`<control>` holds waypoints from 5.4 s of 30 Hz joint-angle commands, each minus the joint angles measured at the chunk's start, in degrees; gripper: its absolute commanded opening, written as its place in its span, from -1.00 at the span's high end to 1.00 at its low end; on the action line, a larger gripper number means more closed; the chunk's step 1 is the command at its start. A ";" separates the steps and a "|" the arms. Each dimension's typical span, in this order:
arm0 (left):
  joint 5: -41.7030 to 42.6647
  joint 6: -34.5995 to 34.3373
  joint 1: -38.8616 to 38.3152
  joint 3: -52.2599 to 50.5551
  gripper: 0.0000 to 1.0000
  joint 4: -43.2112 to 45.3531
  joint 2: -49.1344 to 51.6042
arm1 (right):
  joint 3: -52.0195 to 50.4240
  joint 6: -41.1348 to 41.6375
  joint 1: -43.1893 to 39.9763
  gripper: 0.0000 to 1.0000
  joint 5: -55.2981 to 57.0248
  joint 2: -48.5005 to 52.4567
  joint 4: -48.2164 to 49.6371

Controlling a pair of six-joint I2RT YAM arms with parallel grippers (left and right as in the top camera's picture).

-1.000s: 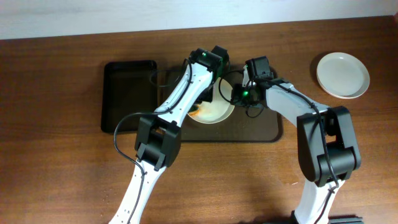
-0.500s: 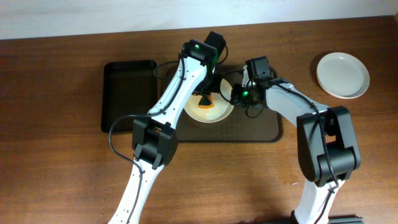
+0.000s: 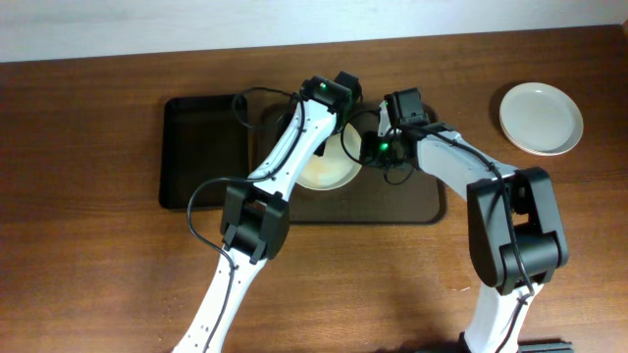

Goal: Clean dirty plates on tray and stack at the side

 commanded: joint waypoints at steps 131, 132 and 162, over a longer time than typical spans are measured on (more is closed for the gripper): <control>33.99 7.32 31.87 16.39 -1.00 -7.85 -8.57 | 31.36 -2.62 -49.35 -0.97 -5.77 -12.96 -47.15; 33.99 7.32 31.87 16.39 -0.99 -7.85 -8.57 | 30.67 -4.28 -48.92 -0.97 -5.86 -16.15 -49.55; 33.99 7.32 31.87 16.39 -0.99 -7.85 -8.57 | -20.26 -8.76 -40.39 -0.97 -0.61 -38.73 -39.47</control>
